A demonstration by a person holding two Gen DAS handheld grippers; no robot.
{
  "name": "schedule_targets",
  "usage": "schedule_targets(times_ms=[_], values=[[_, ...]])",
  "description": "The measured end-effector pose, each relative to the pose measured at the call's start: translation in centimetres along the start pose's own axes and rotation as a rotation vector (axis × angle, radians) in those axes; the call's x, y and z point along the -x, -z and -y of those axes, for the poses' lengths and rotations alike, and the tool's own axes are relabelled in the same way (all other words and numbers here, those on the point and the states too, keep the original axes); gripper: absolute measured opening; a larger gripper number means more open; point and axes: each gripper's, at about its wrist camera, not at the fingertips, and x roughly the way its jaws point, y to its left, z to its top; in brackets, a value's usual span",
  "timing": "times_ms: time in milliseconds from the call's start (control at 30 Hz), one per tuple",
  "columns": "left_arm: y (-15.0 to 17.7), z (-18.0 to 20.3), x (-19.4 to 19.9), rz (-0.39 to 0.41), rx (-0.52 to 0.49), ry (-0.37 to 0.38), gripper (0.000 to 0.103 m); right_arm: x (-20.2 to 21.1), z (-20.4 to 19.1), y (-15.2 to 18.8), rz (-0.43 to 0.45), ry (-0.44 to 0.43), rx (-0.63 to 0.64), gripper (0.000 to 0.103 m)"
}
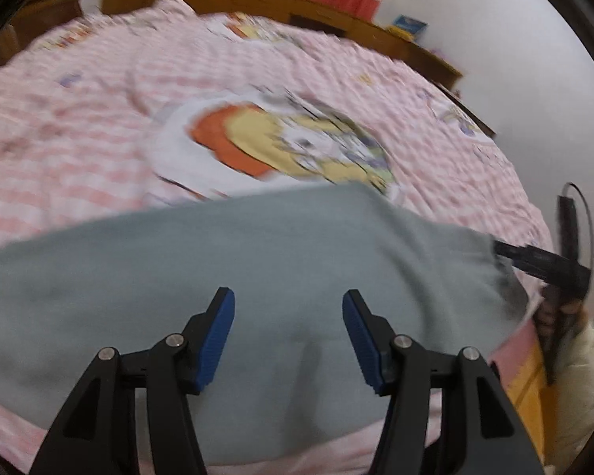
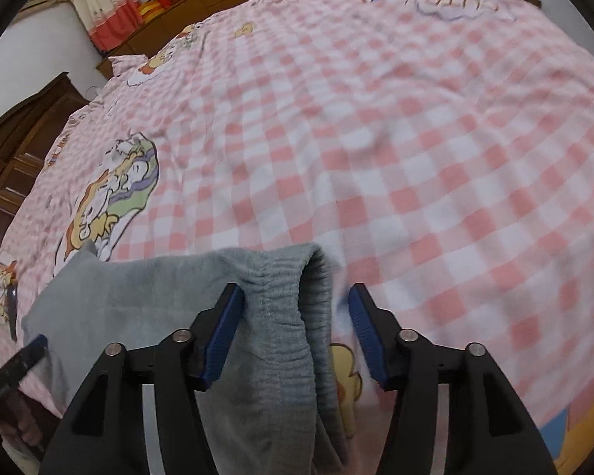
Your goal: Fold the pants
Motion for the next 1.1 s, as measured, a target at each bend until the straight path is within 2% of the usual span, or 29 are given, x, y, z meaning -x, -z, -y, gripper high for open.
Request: schedule_targets(times_ms=[33, 67, 133, 167, 300, 433, 500, 633, 767, 933, 1100], values=[[0.2, 0.7, -0.6, -0.017, -0.009, 0.009, 0.060, 0.1, -0.1, 0.3, 0.007, 0.000, 0.002, 0.052], [0.6, 1.5, -1.2, -0.035, -0.025, 0.010, 0.060, 0.4, -0.4, 0.5, 0.024, -0.006, 0.021, 0.037], [1.4, 3.4, -2.1, -0.064, -0.071, -0.004, 0.060, 2.0, -1.0, 0.8, 0.084, 0.042, 0.069, 0.018], [1.8, 4.0, -2.3, -0.070, -0.091, -0.012, 0.060, 2.9, -1.0, 0.8, 0.105, 0.034, 0.075, 0.016], [3.0, 6.1, -2.9, -0.107, -0.159, -0.035, 0.060, 4.6, 0.0, -0.3, 0.146, 0.049, 0.078, 0.015], [4.6, 7.3, -4.0, -0.185, -0.225, -0.065, 0.060, 1.8, 0.1, -1.1, 0.084, 0.080, 0.109, 0.016], [5.5, 7.9, -4.1, -0.192, -0.275, -0.096, 0.061, 0.6, 0.3, -0.9, 0.054, 0.088, 0.096, 0.017], [5.5, 7.9, -3.5, -0.188, -0.286, -0.098, 0.061, 2.9, 1.7, -0.3, 0.066, 0.018, 0.002, 0.029], [5.1, 8.1, -3.1, -0.171, -0.299, -0.085, 0.061, 7.1, 3.2, 1.4, 0.115, 0.077, -0.054, 0.033], [4.2, 9.4, -3.0, -0.149, -0.335, -0.049, 0.061, 9.2, 4.3, 4.1, 0.063, -0.011, -0.147, 0.035], [3.9, 10.3, -3.7, -0.136, -0.344, -0.032, 0.061, 7.6, 4.6, 7.6, -0.023, -0.103, -0.266, 0.035]])
